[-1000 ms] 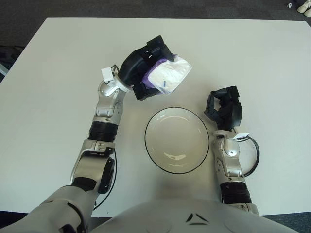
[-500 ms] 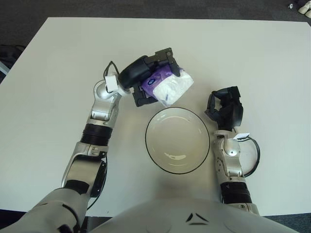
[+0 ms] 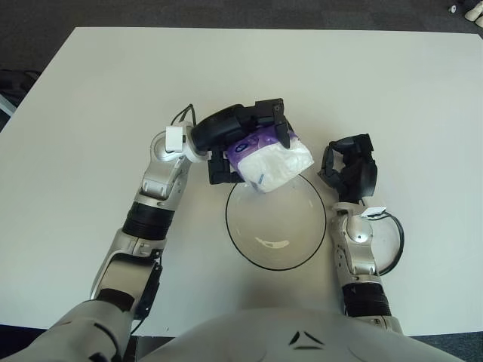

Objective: Put the tissue paper into the plate.

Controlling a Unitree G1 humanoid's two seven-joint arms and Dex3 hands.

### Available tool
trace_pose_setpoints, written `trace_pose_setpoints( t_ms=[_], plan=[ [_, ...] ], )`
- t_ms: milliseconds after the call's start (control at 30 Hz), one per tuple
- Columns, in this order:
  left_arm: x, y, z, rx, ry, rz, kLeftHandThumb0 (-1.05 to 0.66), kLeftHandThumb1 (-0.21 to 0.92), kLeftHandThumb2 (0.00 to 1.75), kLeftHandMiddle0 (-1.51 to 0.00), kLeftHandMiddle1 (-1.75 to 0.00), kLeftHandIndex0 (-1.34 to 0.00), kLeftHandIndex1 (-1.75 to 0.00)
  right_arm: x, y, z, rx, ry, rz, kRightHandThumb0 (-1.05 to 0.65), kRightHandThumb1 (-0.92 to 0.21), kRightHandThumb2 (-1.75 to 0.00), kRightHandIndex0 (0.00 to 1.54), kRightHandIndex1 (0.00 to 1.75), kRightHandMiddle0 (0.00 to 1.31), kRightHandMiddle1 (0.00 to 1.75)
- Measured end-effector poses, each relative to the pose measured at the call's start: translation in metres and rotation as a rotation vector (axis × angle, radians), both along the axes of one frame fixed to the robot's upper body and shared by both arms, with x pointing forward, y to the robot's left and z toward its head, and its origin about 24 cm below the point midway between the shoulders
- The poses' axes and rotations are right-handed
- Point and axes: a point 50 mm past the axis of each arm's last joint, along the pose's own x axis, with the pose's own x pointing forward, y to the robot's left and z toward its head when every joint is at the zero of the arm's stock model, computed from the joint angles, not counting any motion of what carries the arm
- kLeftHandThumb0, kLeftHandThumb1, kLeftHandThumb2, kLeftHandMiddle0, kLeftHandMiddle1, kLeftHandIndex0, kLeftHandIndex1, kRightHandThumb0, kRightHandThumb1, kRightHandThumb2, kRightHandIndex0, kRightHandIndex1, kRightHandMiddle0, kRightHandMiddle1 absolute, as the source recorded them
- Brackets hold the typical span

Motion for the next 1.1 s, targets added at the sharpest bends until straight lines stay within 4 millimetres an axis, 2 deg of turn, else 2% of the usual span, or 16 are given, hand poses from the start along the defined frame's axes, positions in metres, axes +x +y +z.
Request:
trace_pose_setpoints(
  t_ms=[200, 500, 867, 1100],
  plan=[
    [-0.010, -0.001, -0.005, 0.083, -0.044, -0.062, 0.00, -0.10, 1.75, -0.94, -1.63, -0.71, -1.75, 0.000, 0.001, 0.000, 0.000, 0.000, 0.003, -0.40, -0.60, -0.96, 0.59, 1.47, 0.39, 1.75],
    [-0.021, -0.001, -0.008, 0.220, -0.271, -0.014, 0.00, -0.08, 1.72, -0.93, -1.63, -0.70, -1.75, 0.000, 0.001, 0.000, 0.000, 0.000, 0.007, -0.40, -0.60, -0.96, 0.58, 1.46, 0.39, 1.75],
    [-0.030, -0.010, -0.020, 0.174, -0.400, -0.001, 0.00, -0.04, 1.68, -0.91, -1.61, -0.66, -1.75, -0.001, 0.002, 0.000, 0.003, 0.000, 0.017, -0.40, -0.60, -0.97, 0.58, 1.46, 0.39, 1.75],
    [-0.030, -0.014, -0.031, 0.236, -0.468, 0.005, 0.00, -0.02, 1.66, -0.91, -1.60, -0.65, -1.75, -0.001, 0.001, 0.000, 0.007, -0.001, 0.021, -0.40, -0.61, -0.96, 0.57, 1.47, 0.39, 1.75]
  ],
)
